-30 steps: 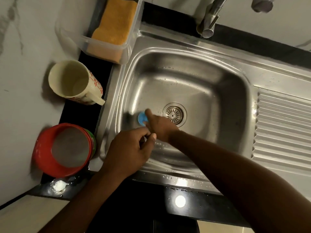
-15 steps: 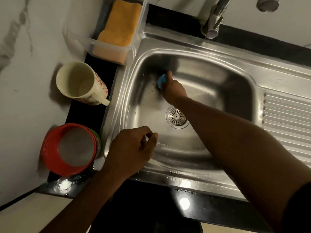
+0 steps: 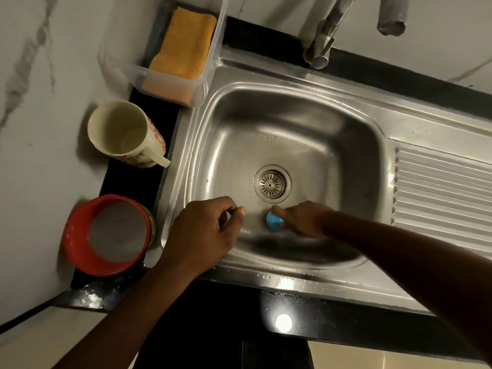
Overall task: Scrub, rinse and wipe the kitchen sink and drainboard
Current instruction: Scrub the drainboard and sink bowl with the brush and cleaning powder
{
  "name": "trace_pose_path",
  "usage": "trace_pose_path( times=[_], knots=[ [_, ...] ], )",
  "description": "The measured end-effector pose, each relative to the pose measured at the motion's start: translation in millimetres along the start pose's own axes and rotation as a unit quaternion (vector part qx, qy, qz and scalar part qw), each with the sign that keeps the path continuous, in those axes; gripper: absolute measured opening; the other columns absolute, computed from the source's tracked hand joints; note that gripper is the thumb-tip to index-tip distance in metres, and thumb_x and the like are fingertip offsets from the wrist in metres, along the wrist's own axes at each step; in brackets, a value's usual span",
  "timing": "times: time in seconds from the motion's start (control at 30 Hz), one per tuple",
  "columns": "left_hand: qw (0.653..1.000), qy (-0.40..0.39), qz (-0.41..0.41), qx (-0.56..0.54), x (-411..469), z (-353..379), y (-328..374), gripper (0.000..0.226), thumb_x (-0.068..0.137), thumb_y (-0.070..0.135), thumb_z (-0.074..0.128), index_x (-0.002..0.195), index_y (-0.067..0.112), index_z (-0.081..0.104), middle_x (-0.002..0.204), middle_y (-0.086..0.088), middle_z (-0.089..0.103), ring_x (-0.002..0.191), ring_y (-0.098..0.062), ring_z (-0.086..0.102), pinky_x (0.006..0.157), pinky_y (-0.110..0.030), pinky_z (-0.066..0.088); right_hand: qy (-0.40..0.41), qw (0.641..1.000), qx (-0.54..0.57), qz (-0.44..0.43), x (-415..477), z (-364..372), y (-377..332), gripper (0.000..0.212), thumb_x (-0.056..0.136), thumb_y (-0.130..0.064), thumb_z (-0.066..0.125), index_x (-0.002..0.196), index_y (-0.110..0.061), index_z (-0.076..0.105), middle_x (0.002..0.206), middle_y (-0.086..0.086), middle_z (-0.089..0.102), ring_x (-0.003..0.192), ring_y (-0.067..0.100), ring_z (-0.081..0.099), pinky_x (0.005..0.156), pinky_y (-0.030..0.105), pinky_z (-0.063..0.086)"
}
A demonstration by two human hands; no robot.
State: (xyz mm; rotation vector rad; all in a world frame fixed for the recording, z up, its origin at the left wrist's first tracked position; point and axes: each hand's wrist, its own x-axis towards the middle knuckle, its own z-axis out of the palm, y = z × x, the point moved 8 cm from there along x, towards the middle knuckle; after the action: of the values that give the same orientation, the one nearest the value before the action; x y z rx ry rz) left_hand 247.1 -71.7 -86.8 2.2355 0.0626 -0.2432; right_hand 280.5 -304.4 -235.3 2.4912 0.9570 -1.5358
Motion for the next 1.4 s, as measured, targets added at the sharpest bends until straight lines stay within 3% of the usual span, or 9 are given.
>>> trace_pose_path(
  times=[0.2, 0.43, 0.63, 0.77, 0.87, 1.0, 1.13, 1.27, 1.4],
  knots=[
    [1.000, -0.006, 0.017, -0.003, 2.7, 5.7, 2.8, 0.025, 0.100, 0.041, 0.064, 0.079, 0.028, 0.065, 0.055, 0.011, 0.055, 0.053, -0.011, 0.058, 0.054, -0.024, 0.046, 0.124, 0.987, 0.094, 0.045, 29.5, -15.1, 2.3, 0.056, 0.108, -0.041, 0.046, 0.152, -0.026, 0.015, 0.116, 0.012, 0.068, 0.080, 0.023, 0.060, 0.075, 0.035, 0.045],
    [1.000, -0.003, 0.022, -0.010, 4.2, 7.9, 6.7, 0.028, 0.101, 0.047, 0.061, 0.080, 0.029, 0.066, 0.058, 0.011, 0.059, 0.055, -0.010, 0.060, 0.056, -0.031, 0.053, -0.030, 0.999, 0.010, 0.011, -11.6, 24.3, 10.9, 0.048, 0.106, -0.050, 0.044, 0.146, -0.038, 0.022, 0.120, 0.012, 0.066, 0.094, 0.030, 0.063, 0.084, 0.036, 0.048],
    [1.000, -0.003, 0.024, -0.006, 4.8, 7.7, 5.6, 0.028, 0.101, 0.044, 0.062, 0.077, 0.029, 0.064, 0.055, 0.014, 0.055, 0.056, -0.009, 0.060, 0.055, -0.022, 0.046, 0.112, 0.982, 0.108, 0.107, 0.6, -18.1, 38.2, 0.059, 0.108, -0.037, 0.048, 0.155, -0.022, 0.016, 0.126, 0.016, 0.067, 0.086, 0.024, 0.060, 0.081, 0.038, 0.050],
    [0.999, -0.007, 0.031, -0.008, 6.7, 8.8, 8.8, 0.029, 0.101, 0.046, 0.061, 0.078, 0.030, 0.063, 0.056, 0.013, 0.056, 0.055, -0.009, 0.059, 0.055, -0.027, 0.051, 0.007, 0.993, 0.103, 0.061, -3.3, 21.1, 10.1, 0.059, 0.108, -0.045, 0.044, 0.157, -0.027, 0.016, 0.132, 0.016, 0.064, 0.105, 0.031, 0.065, 0.087, 0.038, 0.048],
    [0.999, -0.005, 0.035, -0.008, 8.4, 7.6, 12.4, 0.028, 0.101, 0.045, 0.061, 0.078, 0.029, 0.064, 0.056, 0.011, 0.057, 0.055, -0.010, 0.060, 0.055, -0.030, 0.053, -0.032, 0.989, 0.096, 0.110, -34.6, 33.4, 27.4, 0.056, 0.106, -0.061, 0.029, 0.156, -0.036, 0.024, 0.138, 0.014, 0.061, 0.117, 0.034, 0.062, 0.100, 0.042, 0.048],
    [0.999, -0.009, 0.038, -0.007, 10.6, 8.9, 13.3, 0.027, 0.100, 0.043, 0.062, 0.078, 0.028, 0.066, 0.056, 0.012, 0.057, 0.055, -0.010, 0.060, 0.054, -0.023, 0.047, 0.085, 0.967, 0.117, 0.209, -30.2, -2.7, 70.0, 0.065, 0.099, -0.030, 0.064, 0.151, -0.017, 0.027, 0.126, 0.015, 0.066, 0.104, 0.031, 0.067, 0.086, 0.041, 0.053],
    [0.999, -0.016, 0.041, -0.005, 10.1, 11.7, 14.9, 0.027, 0.101, 0.042, 0.063, 0.077, 0.028, 0.065, 0.055, 0.013, 0.056, 0.055, -0.010, 0.059, 0.054, -0.019, 0.040, 0.164, 0.916, 0.233, 0.282, -7.6, -27.1, 79.9, 0.070, 0.095, -0.019, 0.069, 0.149, -0.007, 0.026, 0.117, 0.017, 0.063, 0.096, 0.029, 0.064, 0.082, 0.040, 0.056],
    [0.998, -0.021, 0.049, -0.013, 10.2, 14.1, 19.1, 0.028, 0.101, 0.040, 0.064, 0.077, 0.027, 0.064, 0.055, 0.012, 0.055, 0.057, -0.012, 0.060, 0.053, -0.017, 0.040, 0.093, 0.934, 0.227, 0.261, 4.4, 1.6, 56.9, 0.070, 0.096, -0.024, 0.066, 0.148, 0.000, 0.027, 0.128, 0.024, 0.061, 0.106, 0.036, 0.065, 0.080, 0.039, 0.053],
    [0.998, -0.020, 0.055, -0.022, 11.2, 12.5, 21.8, 0.027, 0.101, 0.040, 0.064, 0.076, 0.027, 0.064, 0.053, 0.013, 0.052, 0.056, -0.010, 0.059, 0.054, -0.014, 0.037, -0.005, 0.893, 0.318, 0.317, -15.6, 44.8, 38.7, 0.055, 0.098, -0.017, 0.066, 0.143, 0.004, 0.041, 0.126, 0.020, 0.061, 0.105, 0.029, 0.066, 0.085, 0.034, 0.057]
  ],
)
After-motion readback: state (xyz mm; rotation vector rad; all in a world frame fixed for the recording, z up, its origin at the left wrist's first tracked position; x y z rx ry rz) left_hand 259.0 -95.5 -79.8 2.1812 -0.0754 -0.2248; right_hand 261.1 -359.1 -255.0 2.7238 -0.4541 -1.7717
